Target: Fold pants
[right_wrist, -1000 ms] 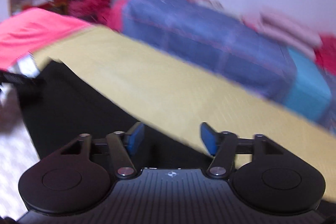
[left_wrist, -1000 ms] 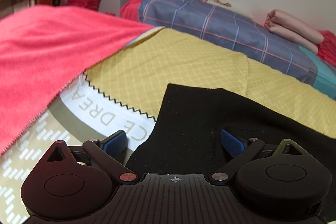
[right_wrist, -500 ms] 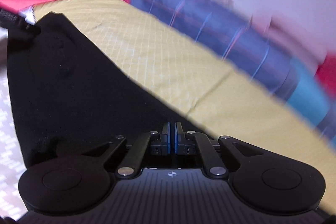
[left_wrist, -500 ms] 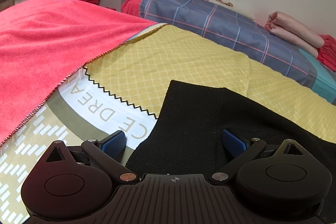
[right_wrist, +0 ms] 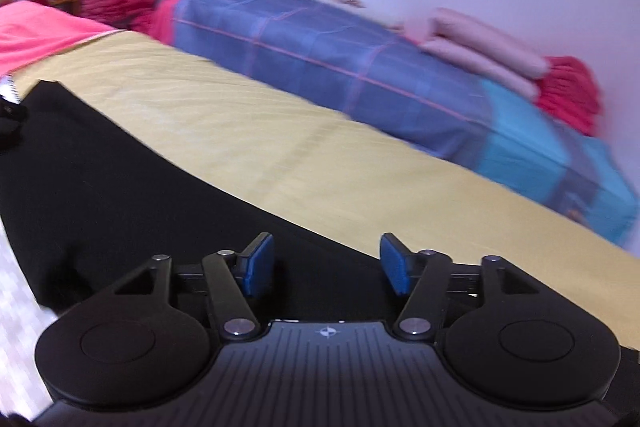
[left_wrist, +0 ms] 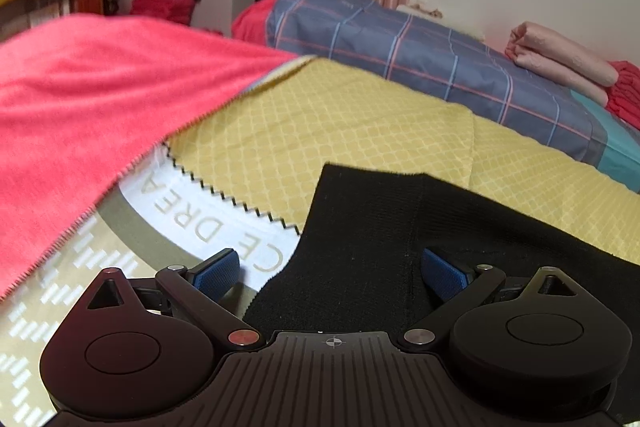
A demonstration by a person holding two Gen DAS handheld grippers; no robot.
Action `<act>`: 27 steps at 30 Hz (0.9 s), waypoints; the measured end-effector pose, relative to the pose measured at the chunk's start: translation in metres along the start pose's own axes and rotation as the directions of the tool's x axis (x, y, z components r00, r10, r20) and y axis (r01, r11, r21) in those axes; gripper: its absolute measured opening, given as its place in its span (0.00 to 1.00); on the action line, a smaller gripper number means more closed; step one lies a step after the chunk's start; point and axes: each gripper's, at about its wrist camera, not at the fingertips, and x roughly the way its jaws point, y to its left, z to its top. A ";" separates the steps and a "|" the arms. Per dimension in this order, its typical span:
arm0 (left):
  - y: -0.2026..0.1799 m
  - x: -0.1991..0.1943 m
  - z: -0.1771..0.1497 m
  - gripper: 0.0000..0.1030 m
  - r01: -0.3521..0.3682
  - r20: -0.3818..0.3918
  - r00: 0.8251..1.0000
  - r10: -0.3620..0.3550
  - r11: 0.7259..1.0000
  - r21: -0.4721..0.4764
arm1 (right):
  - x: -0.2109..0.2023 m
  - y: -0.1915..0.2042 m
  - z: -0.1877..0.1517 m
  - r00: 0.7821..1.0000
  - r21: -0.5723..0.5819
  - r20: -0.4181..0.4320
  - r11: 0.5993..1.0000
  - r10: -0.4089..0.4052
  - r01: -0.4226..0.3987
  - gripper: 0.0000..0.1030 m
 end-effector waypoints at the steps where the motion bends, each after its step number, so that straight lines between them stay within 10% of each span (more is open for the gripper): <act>1: -0.003 -0.005 0.000 1.00 -0.008 0.024 1.000 0.008 1.000 0.014 | -0.007 -0.014 -0.007 0.999 0.018 -0.005 0.999 -0.039 0.040 0.67; 10: -0.042 -0.034 -0.009 1.00 0.113 0.156 0.977 -0.143 0.976 0.188 | -0.023 -0.160 -0.080 0.937 0.462 -0.199 0.816 -0.287 0.347 0.66; 14: -0.055 -0.022 -0.017 1.00 0.097 0.116 0.985 -0.131 0.961 0.260 | -0.001 -0.161 -0.089 0.923 0.434 -0.217 0.816 -0.317 0.382 0.07; 18: -0.051 -0.013 -0.018 1.00 0.086 0.073 0.992 -0.107 0.964 0.251 | -0.002 -0.173 -0.079 0.926 0.486 -0.147 0.790 -0.347 0.373 0.07; 23: -0.049 -0.017 -0.013 1.00 0.065 0.071 0.994 -0.084 0.969 0.240 | 0.012 -0.166 -0.082 0.915 0.398 -0.164 0.824 -0.368 0.402 0.14; 27: -0.060 -0.036 -0.001 1.00 0.140 0.054 0.986 -0.155 0.964 0.227 | -0.037 -0.142 -0.065 0.948 0.423 -0.021 0.857 -0.317 0.296 0.70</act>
